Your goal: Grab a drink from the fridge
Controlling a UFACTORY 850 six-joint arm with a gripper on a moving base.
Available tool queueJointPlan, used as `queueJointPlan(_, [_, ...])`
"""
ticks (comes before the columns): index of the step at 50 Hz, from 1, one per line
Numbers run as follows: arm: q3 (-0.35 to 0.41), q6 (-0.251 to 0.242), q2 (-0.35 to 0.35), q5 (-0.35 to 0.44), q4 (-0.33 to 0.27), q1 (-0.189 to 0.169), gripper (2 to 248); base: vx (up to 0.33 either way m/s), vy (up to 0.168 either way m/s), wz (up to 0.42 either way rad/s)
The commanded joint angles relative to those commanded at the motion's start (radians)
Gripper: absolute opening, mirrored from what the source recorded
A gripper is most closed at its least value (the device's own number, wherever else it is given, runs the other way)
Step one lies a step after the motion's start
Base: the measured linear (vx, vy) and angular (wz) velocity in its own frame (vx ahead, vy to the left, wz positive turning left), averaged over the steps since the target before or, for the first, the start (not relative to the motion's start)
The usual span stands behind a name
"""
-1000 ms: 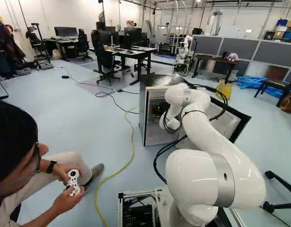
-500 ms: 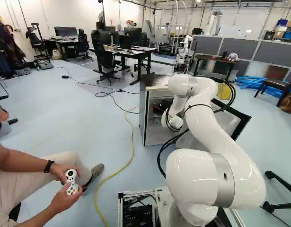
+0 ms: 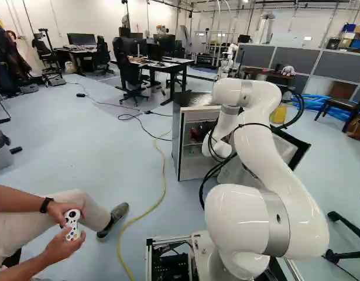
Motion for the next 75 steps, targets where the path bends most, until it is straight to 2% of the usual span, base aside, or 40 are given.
queueJointPlan(12, [0.092,0.000,0.067,0.000,0.052,-0.011,91,0.000,0.000,0.000])
queueJointPlan(50, [0.318,0.000,0.200,0.006,0.274,-0.055,91,0.000,0.000,0.000])
queueJointPlan(58, [0.374,0.000,0.246,0.008,0.294,-0.064,91,0.000,0.000,0.000])
queueJointPlan(75, [0.489,0.000,0.350,0.008,0.298,-0.081,91,0.000,0.000,0.000])
